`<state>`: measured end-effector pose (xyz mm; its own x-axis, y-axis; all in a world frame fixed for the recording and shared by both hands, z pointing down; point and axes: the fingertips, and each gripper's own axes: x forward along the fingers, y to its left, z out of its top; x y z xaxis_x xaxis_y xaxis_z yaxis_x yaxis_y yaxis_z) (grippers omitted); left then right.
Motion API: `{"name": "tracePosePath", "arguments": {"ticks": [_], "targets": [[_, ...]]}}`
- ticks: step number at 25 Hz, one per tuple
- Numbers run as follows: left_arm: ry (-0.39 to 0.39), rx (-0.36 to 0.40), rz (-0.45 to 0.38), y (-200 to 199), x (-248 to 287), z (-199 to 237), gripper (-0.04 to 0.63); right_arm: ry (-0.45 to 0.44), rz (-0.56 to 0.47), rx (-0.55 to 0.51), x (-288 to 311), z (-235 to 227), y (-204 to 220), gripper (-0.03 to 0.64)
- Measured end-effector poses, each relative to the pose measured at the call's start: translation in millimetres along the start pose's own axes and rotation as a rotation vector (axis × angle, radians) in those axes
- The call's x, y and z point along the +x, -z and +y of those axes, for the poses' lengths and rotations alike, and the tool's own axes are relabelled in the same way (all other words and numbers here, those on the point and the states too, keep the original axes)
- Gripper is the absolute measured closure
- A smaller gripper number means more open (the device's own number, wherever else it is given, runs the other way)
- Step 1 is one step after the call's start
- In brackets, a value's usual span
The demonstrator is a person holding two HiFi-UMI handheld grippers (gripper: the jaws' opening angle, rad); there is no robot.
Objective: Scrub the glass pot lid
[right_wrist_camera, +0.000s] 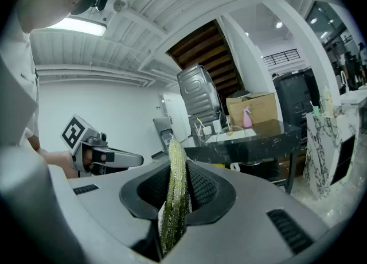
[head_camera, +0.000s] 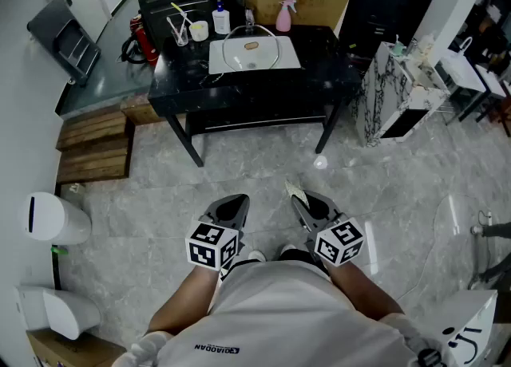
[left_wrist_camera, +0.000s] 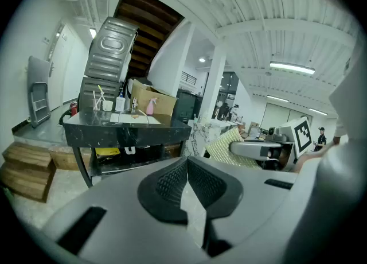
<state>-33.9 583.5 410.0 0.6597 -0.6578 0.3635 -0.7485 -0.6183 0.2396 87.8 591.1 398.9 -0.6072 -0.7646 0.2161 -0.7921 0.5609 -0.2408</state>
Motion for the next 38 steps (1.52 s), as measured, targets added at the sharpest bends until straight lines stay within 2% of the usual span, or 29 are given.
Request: {"name": "tracePosePath", "arguments": {"ticks": [9,23,34,38], "targets": [[0.001,0.003,-0.003,-1.2,4.6,4.5,0.580,-0.005,0.008,-0.004,5.2,-0.9,3.9,0.529],[0.024,0.008,0.019,-5.7,16.6,18.0,0.580,0.010,-0.020,0.028,25.4,-11.2,-12.4,0.528],[0.010,-0.016,0.040,-10.9,44.3,54.1,0.580,-0.003,0.005,0.096,69.8,-36.7,-11.4,0.528],[0.008,-0.010,0.042,-22.1,69.4,72.1,0.580,-0.023,-0.023,0.112,98.9,-56.8,-21.0,0.528]]}}
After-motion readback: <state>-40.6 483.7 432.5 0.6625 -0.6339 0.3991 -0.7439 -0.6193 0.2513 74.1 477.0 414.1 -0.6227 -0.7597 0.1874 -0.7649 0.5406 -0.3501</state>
